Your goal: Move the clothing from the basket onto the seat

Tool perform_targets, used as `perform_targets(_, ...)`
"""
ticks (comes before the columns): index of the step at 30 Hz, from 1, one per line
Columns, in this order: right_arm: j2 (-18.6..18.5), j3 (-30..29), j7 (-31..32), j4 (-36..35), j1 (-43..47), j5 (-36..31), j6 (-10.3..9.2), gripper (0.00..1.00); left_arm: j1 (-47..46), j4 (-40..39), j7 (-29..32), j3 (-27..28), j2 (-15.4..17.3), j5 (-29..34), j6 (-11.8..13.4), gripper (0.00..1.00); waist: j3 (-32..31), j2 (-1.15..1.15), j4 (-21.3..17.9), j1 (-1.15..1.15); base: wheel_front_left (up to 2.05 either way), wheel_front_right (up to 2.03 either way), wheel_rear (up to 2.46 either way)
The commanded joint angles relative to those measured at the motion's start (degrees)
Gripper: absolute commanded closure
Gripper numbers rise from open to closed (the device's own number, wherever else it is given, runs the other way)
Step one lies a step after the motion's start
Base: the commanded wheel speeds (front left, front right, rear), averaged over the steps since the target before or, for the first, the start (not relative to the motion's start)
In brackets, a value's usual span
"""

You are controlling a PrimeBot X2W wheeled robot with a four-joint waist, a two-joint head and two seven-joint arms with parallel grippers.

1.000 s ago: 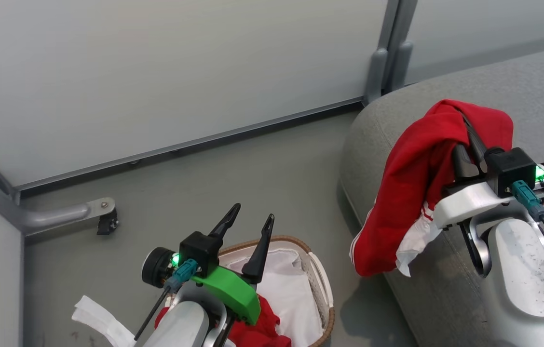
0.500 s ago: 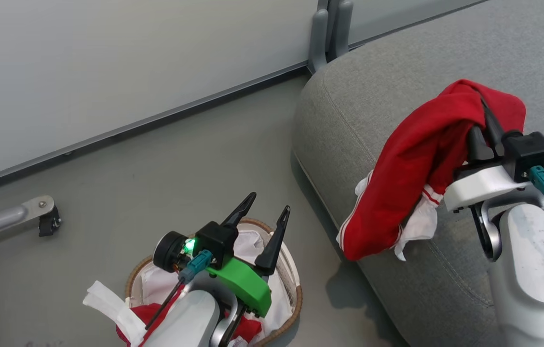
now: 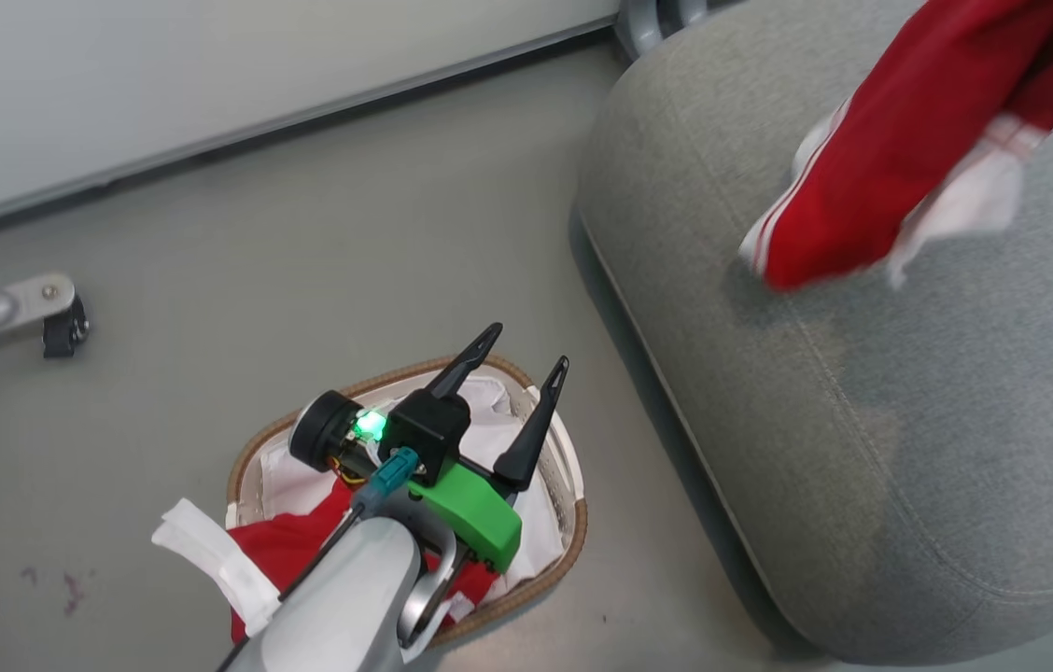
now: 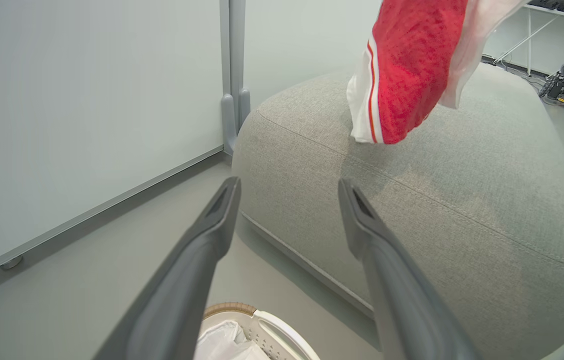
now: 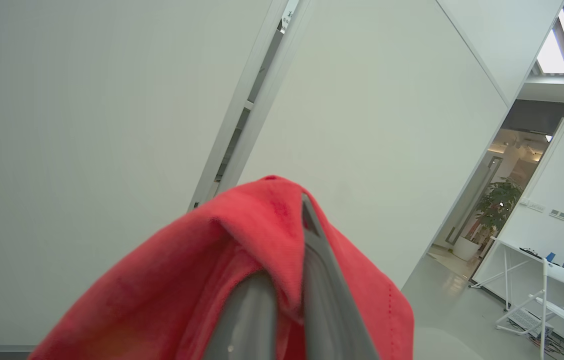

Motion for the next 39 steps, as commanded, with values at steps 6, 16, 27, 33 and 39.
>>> perform_targets(6, -6.2, -7.8, -0.3, 4.2, -11.5, -1.3, -0.07, 1.0, -3.8, -1.1, 0.0, -0.1, 1.5, 1.6, -0.1, 0.0, 10.0, -0.01, 5.4, 0.0, 0.0, 0.0, 0.0)
perform_targets(16, -7.7, -16.7, 0.0, 13.2, -17.1, -6.2, -0.08, 1.0, -9.6, -2.5, 0.0, -1.8, 2.6, 2.5, -0.1, 0.0, 19.4, -0.01, 9.1, 0.0, 0.0, 0.0, 0.0)
perform_targets(27, -2.5, -25.8, -0.3, 21.0, -11.1, -11.0, -0.08, 1.0, -10.6, -2.7, 0.0, -2.7, 3.6, 3.1, -0.2, 0.0, 23.6, -0.01, 8.9, 0.0, 0.0, 0.0, 0.0)
perform_targets(33, -1.0, -26.1, -0.3, 22.2, -7.7, -11.2, -0.08, 0.95, -10.2, -1.9, 0.0, -2.5, 3.8, 2.8, -0.2, 0.0, 23.1, -0.01, 7.8, 0.0, 0.0, 0.0, 0.0)
perform_targets(39, -0.1, -24.9, -0.3, 21.3, -3.5, -9.2, -0.08, 0.0, -9.4, -0.7, 0.0, -3.3, 3.6, 1.9, -0.2, 0.0, 21.1, -0.01, 7.3, 0.0, 0.0, 0.0, 0.0)
